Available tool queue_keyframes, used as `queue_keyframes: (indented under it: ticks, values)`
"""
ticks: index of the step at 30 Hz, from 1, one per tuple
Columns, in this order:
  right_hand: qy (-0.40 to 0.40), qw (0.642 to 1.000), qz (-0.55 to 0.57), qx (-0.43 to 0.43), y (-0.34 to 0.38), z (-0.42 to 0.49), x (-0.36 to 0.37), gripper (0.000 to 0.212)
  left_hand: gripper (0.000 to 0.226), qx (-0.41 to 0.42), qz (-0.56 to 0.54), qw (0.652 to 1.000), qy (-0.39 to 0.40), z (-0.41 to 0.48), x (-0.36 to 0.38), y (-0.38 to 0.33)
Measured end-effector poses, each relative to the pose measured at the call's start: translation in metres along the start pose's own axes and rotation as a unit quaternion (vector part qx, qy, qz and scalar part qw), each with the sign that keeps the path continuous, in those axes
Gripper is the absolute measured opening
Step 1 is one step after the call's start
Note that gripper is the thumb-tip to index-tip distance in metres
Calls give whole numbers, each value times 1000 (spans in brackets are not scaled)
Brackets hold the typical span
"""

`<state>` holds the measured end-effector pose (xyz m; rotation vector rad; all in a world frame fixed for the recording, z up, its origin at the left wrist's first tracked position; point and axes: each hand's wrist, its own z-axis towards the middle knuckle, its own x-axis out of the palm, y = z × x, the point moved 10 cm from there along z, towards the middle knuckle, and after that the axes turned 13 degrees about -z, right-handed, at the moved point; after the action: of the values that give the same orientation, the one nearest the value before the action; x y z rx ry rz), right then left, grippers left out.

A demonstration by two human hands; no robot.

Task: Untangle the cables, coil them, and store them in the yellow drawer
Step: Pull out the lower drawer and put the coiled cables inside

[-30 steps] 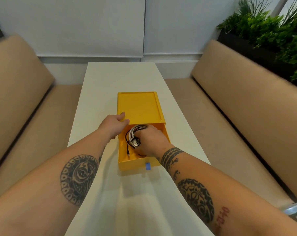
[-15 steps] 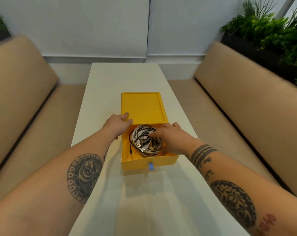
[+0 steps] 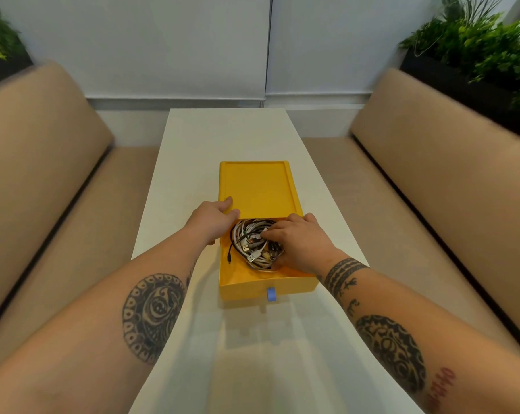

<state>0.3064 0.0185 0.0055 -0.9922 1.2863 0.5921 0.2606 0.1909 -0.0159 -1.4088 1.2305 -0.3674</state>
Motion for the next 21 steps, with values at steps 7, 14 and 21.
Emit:
queue_keyframes:
  ticks: [7,14,21]
  values:
    - [-44,978,197,50,-28,-32,-7,62,58,14,33,999,4,2,0,-2]
    - [64,969,236,26,-25,-63,21,138,50,76,58,994,-43,1,-8,-20]
    - [110,968,226,22,-27,-52,17,141,31,1,9,999,-40,12,-3,-1]
